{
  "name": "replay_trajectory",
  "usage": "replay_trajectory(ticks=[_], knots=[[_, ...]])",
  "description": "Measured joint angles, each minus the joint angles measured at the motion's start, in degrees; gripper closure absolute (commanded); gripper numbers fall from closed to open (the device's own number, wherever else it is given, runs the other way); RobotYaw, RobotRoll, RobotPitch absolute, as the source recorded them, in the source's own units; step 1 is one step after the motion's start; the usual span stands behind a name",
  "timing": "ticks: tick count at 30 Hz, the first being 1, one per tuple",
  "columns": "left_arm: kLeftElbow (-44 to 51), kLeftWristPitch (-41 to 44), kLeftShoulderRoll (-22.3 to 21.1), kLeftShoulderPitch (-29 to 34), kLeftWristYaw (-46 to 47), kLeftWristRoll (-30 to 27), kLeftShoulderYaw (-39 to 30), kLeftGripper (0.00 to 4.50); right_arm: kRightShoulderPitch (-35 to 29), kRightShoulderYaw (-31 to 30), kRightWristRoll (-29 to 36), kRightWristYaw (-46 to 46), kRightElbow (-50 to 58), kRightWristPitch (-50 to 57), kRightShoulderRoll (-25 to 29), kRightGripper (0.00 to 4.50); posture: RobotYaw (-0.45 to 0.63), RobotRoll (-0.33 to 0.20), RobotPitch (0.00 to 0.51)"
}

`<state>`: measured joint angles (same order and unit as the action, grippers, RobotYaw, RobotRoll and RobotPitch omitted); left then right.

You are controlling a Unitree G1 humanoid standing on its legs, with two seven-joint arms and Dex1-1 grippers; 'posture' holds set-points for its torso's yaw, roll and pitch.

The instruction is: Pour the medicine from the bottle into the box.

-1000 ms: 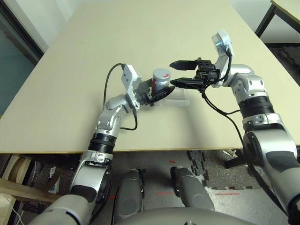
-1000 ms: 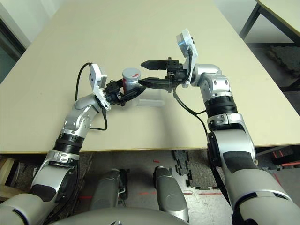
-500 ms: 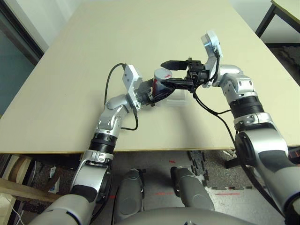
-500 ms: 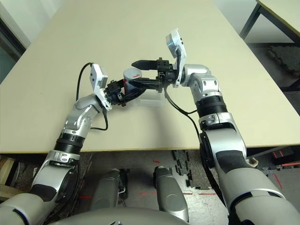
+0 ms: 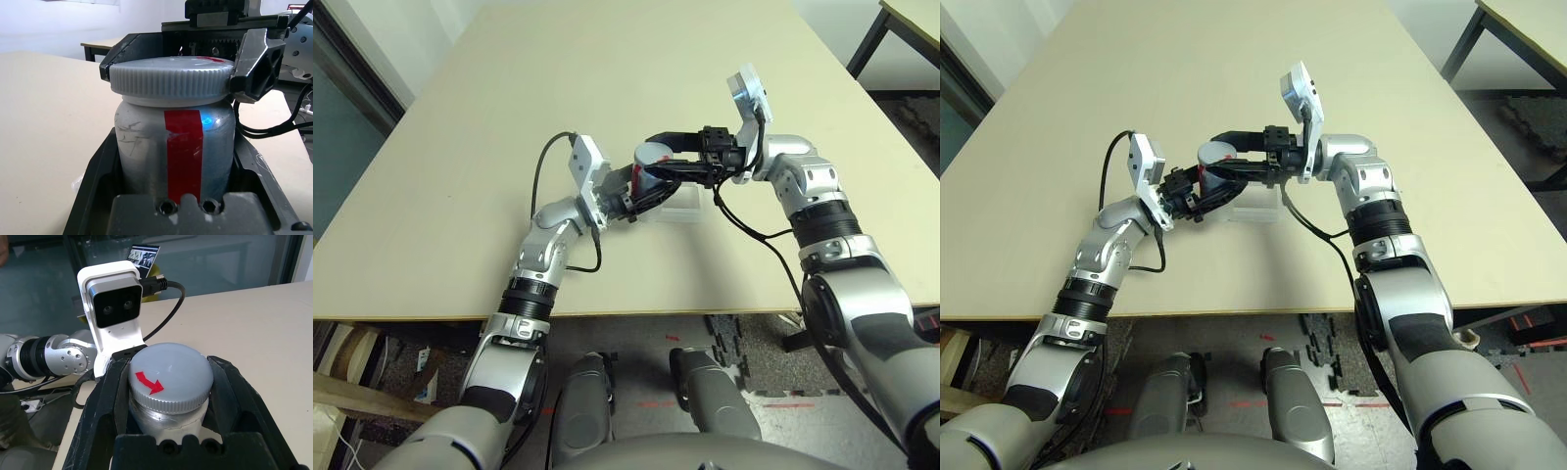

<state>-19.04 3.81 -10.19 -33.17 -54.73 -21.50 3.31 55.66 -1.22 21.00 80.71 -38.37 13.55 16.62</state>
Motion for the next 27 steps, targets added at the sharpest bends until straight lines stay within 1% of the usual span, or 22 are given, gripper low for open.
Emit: replay_trajectory(ticks=[4, 7, 12, 19, 24, 27], knots=[[0.0, 0.0, 0.1, -0.1, 0.1, -0.1, -0.1, 1.86, -1.1, 1.1, 2.3, -1.5, 1.2, 3.2, -0.5, 1.92, -0.12, 0.0, 0.135], [0.0, -0.1, 0.0, -0.2, 0.2, 0.0, -0.1, 1.86, -1.3, 4.5, 5.0, -4.6, 2.9, 5.9, -0.3, 1.92, -0.12, 0.0, 0.14], [0.0, 0.4, -1.0, -0.2, 1.4, -0.1, -1.1, 1.86, -1.8, 8.6, 5.2, -12.4, 3.7, 6.2, 3.6, 1.92, -0.13, 0.0, 0.146], [-0.1, 0.4, -1.3, -0.6, 3.3, -0.3, -3.4, 1.86, -8.2, 10.7, 4.7, -20.1, 8.1, 7.0, 8.0, 1.92, -0.15, 0.0, 0.157], [-2.3, 0.4, -2.5, -2.9, 4.1, -0.4, -5.5, 1.86, -14.0, 12.1, 3.8, -26.5, 13.8, 7.2, 11.7, 1.92, -0.16, 0.0, 0.16], [-2.6, 0.4, -2.3, -3.0, 4.2, -0.4, -5.6, 1.86, -16.4, 13.3, 3.5, -29.9, 15.8, 7.9, 12.3, 1.92, -0.16, 0.0, 0.16]])
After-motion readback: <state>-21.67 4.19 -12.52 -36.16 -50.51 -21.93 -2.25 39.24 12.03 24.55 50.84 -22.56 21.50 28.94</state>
